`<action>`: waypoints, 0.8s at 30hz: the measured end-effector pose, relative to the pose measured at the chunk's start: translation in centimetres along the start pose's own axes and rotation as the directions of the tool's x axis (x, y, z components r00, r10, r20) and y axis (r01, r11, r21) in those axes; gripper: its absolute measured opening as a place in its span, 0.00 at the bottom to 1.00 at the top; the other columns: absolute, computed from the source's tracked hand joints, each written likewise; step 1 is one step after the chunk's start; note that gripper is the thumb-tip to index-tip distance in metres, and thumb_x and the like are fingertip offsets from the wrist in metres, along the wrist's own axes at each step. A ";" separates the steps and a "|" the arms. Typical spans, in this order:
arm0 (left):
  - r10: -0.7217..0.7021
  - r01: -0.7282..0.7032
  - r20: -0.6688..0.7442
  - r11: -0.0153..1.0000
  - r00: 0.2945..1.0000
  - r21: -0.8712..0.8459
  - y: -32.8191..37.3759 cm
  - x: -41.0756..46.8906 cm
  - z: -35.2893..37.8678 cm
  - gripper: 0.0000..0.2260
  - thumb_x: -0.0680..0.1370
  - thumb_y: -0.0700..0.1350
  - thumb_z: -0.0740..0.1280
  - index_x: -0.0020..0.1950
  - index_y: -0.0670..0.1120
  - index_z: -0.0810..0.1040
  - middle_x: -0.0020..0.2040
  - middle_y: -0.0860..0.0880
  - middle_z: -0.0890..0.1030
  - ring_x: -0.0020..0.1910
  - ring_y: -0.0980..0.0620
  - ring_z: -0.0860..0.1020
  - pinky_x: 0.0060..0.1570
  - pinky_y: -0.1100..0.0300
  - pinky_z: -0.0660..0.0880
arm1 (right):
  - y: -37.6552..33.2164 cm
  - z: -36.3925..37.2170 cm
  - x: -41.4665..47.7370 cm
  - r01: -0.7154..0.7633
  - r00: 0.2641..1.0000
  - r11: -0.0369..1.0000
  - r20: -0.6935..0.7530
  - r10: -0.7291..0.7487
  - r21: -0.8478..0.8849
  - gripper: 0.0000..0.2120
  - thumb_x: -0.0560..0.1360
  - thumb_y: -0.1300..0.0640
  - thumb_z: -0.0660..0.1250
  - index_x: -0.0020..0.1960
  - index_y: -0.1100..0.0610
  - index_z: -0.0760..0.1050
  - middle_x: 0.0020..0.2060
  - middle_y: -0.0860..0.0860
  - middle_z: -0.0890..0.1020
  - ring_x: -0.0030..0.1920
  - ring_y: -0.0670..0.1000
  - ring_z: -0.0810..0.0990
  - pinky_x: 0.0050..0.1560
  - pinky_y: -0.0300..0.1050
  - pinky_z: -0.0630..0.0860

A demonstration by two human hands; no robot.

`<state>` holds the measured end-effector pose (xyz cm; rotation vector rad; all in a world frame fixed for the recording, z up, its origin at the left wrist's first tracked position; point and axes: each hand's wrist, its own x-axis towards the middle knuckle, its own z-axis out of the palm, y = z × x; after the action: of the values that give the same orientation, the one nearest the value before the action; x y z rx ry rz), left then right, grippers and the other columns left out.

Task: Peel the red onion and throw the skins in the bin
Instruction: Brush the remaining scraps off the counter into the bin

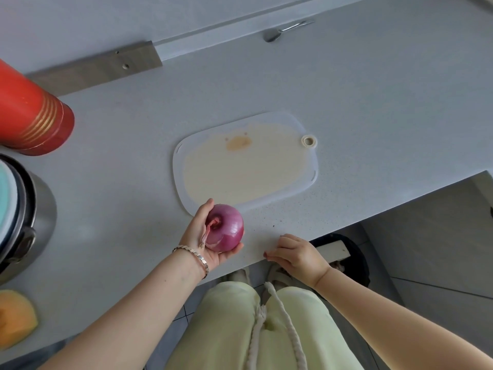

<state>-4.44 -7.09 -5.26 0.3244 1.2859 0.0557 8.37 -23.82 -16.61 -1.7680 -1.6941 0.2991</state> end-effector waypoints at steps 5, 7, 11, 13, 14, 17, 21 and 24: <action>-0.002 0.002 0.011 1.000 1.000 -0.003 -0.5 -0.5 -0.1 0.18 0.74 0.59 0.66 0.51 0.45 0.75 0.51 0.42 0.79 0.44 0.42 0.79 0.24 0.54 0.79 | -1.7 -2.9 1.5 -0.551 0.826 0.799 0.015 0.564 0.240 0.06 0.77 0.62 0.62 0.42 0.61 0.75 0.38 0.51 0.74 0.35 0.45 0.70 0.38 0.34 0.68; 0.001 -0.001 0.014 1.000 1.000 0.003 -0.7 -0.6 0.0 0.18 0.74 0.60 0.66 0.50 0.45 0.75 0.50 0.42 0.79 0.43 0.43 0.79 0.25 0.54 0.79 | -2.1 -4.6 2.1 -0.718 0.589 0.476 0.079 0.805 0.508 0.05 0.77 0.63 0.59 0.44 0.60 0.72 0.35 0.50 0.75 0.33 0.46 0.71 0.37 0.35 0.69; 0.016 -0.016 0.015 1.000 1.000 0.016 -0.9 -0.9 0.5 0.19 0.74 0.59 0.66 0.53 0.45 0.75 0.49 0.42 0.79 0.44 0.42 0.79 0.24 0.54 0.78 | -1.9 -6.2 1.5 -0.626 0.336 -0.010 0.281 0.899 0.780 0.12 0.77 0.69 0.53 0.42 0.59 0.73 0.32 0.53 0.75 0.30 0.47 0.69 0.29 0.34 0.68; 0.027 -0.028 0.019 0.999 0.999 0.026 -0.9 -1.1 0.9 0.18 0.74 0.59 0.66 0.53 0.45 0.75 0.51 0.42 0.78 0.46 0.42 0.78 0.24 0.54 0.78 | -2.2 -6.1 1.1 -0.657 0.253 -0.092 0.334 0.908 0.748 0.15 0.76 0.70 0.52 0.37 0.61 0.73 0.30 0.54 0.70 0.28 0.48 0.64 0.23 0.33 0.62; 0.032 -0.033 0.021 0.999 0.999 0.031 -0.8 -1.2 1.0 0.18 0.74 0.59 0.66 0.53 0.45 0.75 0.52 0.43 0.78 0.46 0.42 0.78 0.24 0.54 0.78 | -2.2 -5.9 1.0 -0.672 0.207 -0.134 0.358 0.911 0.729 0.14 0.75 0.68 0.52 0.35 0.61 0.72 0.28 0.54 0.68 0.27 0.48 0.61 0.21 0.34 0.60; 0.033 -0.034 0.031 0.998 0.999 0.043 -0.7 -1.2 1.5 0.18 0.74 0.59 0.66 0.53 0.46 0.74 0.55 0.43 0.77 0.48 0.41 0.77 0.24 0.54 0.78 | -2.5 -5.3 1.3 -0.730 0.106 -0.244 0.459 0.882 0.638 0.14 0.74 0.60 0.56 0.30 0.58 0.64 0.27 0.53 0.64 0.24 0.48 0.57 0.20 0.36 0.55; 0.035 -0.037 0.041 0.998 0.999 0.044 -0.5 -1.2 1.7 0.20 0.73 0.59 0.67 0.56 0.45 0.74 0.56 0.43 0.77 0.48 0.41 0.77 0.24 0.54 0.78 | -2.9 -4.0 2.3 -0.877 -0.031 -0.279 0.534 0.845 0.391 0.27 0.69 0.36 0.65 0.27 0.56 0.61 0.23 0.50 0.63 0.21 0.47 0.58 0.21 0.37 0.55; 0.035 -0.037 0.047 0.998 0.998 0.051 -0.5 -1.3 1.9 0.20 0.73 0.59 0.67 0.56 0.45 0.74 0.56 0.42 0.77 0.48 0.41 0.77 0.24 0.54 0.78 | -3.2 -2.7 3.0 -0.915 -0.071 -0.257 0.502 0.862 0.311 0.28 0.66 0.33 0.65 0.30 0.58 0.64 0.23 0.51 0.65 0.20 0.48 0.61 0.20 0.37 0.58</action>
<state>-3.11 -8.26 -3.70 0.3915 1.2372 0.0454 7.78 -21.92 -11.85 -2.0673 0.3211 1.4347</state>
